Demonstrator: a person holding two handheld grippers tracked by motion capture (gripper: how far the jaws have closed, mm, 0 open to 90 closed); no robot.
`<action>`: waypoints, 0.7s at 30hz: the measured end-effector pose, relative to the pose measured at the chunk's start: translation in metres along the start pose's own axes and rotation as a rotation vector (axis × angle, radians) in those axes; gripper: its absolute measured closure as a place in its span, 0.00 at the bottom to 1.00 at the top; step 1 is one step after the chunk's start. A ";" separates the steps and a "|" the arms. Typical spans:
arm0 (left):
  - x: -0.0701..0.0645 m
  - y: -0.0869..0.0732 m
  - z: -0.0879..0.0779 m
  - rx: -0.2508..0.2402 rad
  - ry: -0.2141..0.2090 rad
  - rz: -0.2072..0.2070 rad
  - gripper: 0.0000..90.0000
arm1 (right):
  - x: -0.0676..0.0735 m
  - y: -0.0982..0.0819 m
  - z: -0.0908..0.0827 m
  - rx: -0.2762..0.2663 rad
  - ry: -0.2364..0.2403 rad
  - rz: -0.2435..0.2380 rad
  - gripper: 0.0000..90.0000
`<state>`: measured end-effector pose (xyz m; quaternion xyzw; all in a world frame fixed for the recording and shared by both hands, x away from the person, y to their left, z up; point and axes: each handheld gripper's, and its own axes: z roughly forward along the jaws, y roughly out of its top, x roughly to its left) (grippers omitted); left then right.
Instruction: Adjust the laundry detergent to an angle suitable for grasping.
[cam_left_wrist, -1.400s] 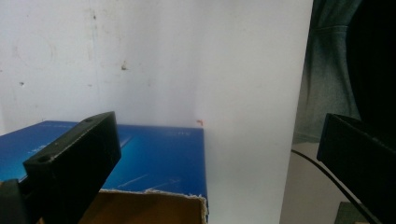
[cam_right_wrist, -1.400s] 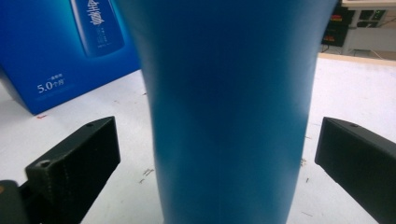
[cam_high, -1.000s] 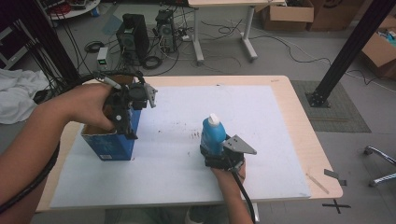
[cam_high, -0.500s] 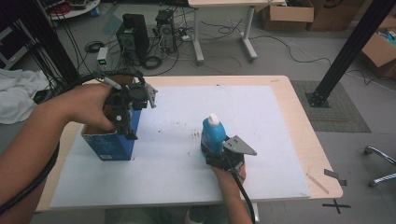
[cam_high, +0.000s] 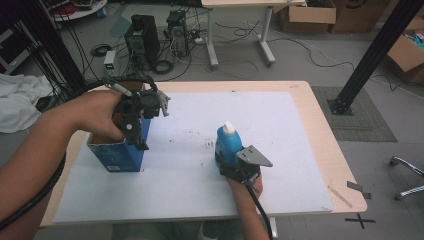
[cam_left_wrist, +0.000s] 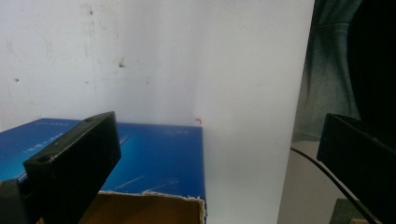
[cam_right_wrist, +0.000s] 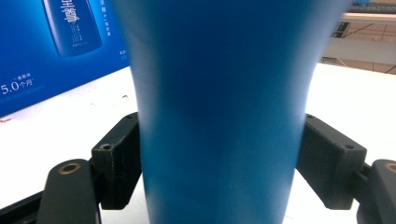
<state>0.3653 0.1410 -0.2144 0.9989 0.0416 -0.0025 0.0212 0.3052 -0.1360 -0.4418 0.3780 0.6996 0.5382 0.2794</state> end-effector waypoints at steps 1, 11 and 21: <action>0.000 0.000 0.000 0.002 -0.001 -0.002 0.00 | 0.001 0.000 0.000 0.000 -0.002 -0.004 0.27; 0.000 0.001 0.000 0.002 0.001 -0.003 0.00 | 0.002 0.000 0.000 -0.006 -0.008 0.002 0.31; -0.001 0.002 0.000 0.004 0.001 -0.003 0.00 | 0.003 0.000 0.000 -0.007 -0.002 -0.002 0.37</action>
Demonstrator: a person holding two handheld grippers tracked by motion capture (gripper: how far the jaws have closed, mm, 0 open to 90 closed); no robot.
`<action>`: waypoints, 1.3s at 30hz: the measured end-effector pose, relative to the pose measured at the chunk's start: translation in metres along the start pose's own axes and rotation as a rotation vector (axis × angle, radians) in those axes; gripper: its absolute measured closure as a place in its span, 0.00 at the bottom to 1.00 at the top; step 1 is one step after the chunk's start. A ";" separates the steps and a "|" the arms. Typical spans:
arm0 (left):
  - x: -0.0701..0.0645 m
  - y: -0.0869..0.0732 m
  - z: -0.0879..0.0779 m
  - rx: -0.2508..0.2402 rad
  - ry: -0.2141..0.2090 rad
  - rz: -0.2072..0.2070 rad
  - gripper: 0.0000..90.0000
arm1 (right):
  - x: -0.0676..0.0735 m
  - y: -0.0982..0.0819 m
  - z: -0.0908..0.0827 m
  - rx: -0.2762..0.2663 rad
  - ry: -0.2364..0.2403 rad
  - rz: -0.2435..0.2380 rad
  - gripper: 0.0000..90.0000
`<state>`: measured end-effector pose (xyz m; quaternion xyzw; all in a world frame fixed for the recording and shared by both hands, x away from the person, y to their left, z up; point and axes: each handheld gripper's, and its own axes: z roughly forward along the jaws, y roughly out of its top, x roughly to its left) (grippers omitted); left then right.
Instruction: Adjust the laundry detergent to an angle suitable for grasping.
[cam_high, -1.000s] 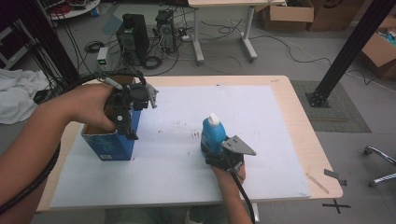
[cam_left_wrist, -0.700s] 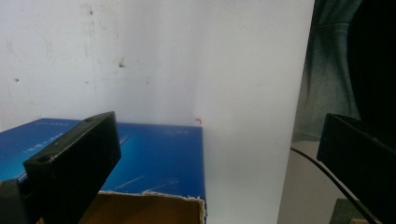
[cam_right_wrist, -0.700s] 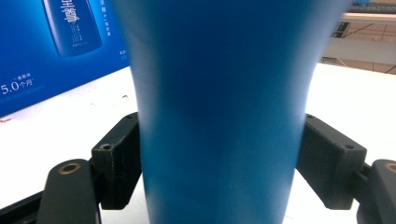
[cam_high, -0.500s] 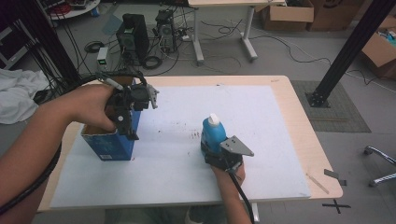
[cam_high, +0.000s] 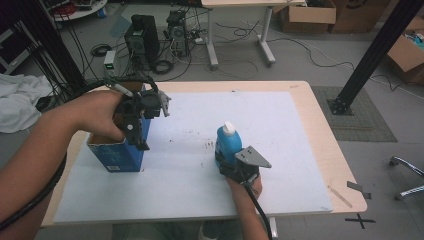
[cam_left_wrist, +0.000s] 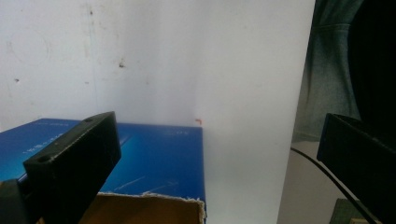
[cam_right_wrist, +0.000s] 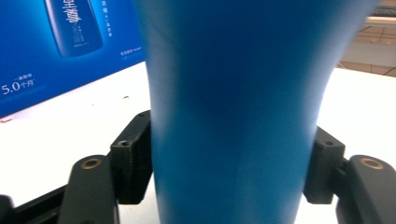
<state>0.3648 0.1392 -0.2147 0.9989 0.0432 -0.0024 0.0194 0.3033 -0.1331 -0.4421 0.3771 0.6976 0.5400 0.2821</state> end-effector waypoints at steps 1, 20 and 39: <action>0.000 0.000 0.000 -0.001 0.001 -0.001 0.00 | 0.000 0.000 0.000 0.001 0.000 0.000 0.38; -0.002 0.003 0.001 -0.006 -0.002 0.004 0.00 | -0.004 0.007 -0.004 0.022 0.037 -0.013 0.51; -0.018 0.018 -0.002 0.002 -0.009 0.061 0.00 | -0.035 0.049 -0.019 0.079 0.534 -0.193 0.51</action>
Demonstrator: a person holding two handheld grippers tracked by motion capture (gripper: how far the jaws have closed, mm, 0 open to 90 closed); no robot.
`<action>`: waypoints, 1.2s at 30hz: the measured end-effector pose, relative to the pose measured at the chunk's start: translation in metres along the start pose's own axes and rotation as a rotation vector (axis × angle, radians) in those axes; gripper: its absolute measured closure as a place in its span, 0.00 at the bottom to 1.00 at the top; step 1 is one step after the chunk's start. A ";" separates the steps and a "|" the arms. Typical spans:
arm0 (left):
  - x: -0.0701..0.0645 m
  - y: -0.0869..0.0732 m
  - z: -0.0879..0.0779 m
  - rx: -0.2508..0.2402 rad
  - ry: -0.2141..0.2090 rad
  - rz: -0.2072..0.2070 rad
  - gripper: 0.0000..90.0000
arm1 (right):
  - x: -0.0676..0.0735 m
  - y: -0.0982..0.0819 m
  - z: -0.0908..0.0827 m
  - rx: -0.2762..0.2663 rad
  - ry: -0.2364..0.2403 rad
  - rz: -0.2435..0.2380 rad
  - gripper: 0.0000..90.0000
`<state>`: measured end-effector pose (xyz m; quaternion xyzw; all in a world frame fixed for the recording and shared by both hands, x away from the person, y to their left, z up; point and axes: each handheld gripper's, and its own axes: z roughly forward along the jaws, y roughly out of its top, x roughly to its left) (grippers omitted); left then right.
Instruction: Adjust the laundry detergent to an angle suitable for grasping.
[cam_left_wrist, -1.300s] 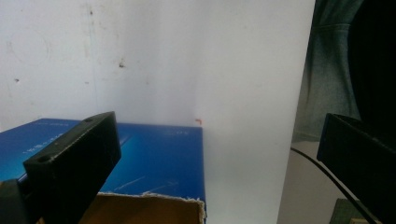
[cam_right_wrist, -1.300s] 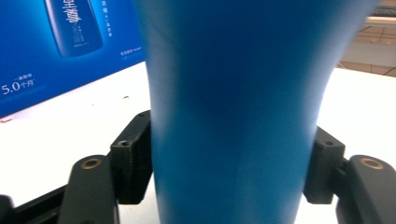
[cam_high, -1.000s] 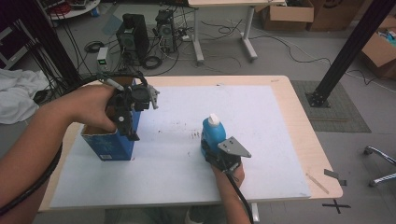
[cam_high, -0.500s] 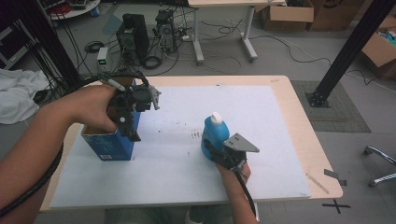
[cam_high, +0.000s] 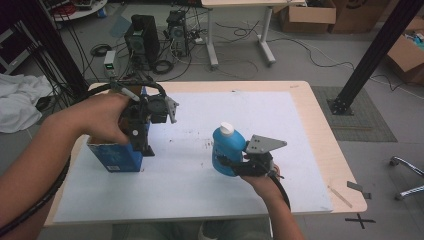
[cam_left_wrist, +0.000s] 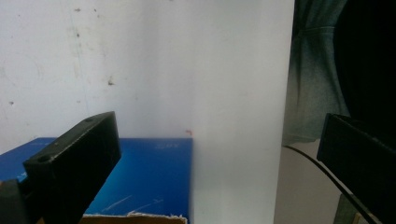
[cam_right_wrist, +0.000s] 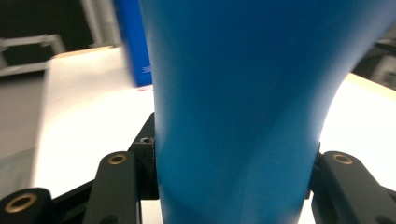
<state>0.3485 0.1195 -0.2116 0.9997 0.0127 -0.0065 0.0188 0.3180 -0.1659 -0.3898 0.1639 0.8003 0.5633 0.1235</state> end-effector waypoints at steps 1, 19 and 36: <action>0.000 0.001 0.000 -0.001 0.001 0.000 0.00 | 0.000 0.002 0.002 0.009 0.025 -0.014 0.51; -0.013 0.017 0.014 0.005 -0.016 0.038 0.00 | 0.015 0.017 0.048 0.027 0.329 -0.114 0.51; -0.017 0.045 0.027 -0.019 0.005 0.077 0.00 | 0.023 0.023 0.073 0.013 0.375 -0.113 0.51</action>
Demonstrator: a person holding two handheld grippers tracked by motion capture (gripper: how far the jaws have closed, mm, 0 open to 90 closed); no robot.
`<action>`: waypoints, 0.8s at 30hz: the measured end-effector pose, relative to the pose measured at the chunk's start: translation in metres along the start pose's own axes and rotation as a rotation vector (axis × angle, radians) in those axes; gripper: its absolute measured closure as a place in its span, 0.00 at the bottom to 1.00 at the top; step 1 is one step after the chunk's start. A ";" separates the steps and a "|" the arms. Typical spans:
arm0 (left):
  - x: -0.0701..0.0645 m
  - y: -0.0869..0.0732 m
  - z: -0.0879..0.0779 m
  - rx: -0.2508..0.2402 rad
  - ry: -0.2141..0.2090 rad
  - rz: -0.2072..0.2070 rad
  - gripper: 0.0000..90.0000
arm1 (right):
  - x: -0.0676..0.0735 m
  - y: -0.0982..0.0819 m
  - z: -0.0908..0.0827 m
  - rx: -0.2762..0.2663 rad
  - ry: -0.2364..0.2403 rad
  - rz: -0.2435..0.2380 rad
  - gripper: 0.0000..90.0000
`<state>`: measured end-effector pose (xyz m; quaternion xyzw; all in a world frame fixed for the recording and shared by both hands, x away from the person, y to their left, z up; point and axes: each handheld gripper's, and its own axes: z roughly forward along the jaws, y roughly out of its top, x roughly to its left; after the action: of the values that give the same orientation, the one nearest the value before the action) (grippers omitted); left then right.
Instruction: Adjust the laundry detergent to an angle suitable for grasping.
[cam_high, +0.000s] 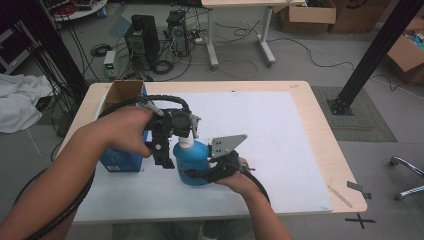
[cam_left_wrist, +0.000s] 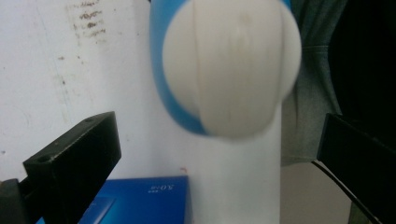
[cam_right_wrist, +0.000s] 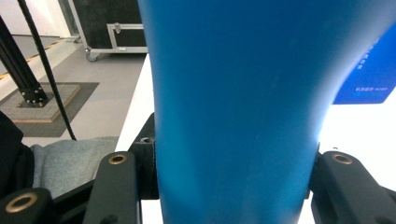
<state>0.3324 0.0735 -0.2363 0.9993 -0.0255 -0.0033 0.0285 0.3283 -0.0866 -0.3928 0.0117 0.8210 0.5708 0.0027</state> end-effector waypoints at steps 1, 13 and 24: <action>0.000 0.001 0.001 0.000 0.001 0.002 0.00 | 0.000 0.000 0.001 -0.005 -0.001 -0.005 0.51; -0.003 0.012 0.014 0.007 0.035 0.019 0.00 | 0.002 0.002 0.012 -0.009 0.007 -0.004 0.51; -0.006 0.019 0.019 0.028 0.074 0.031 0.03 | 0.002 0.003 0.017 -0.008 0.007 -0.021 0.51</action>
<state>0.3254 0.0542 -0.2542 0.9985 -0.0400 0.0343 0.0155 0.3264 -0.0695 -0.3956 0.0011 0.8187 0.5742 0.0061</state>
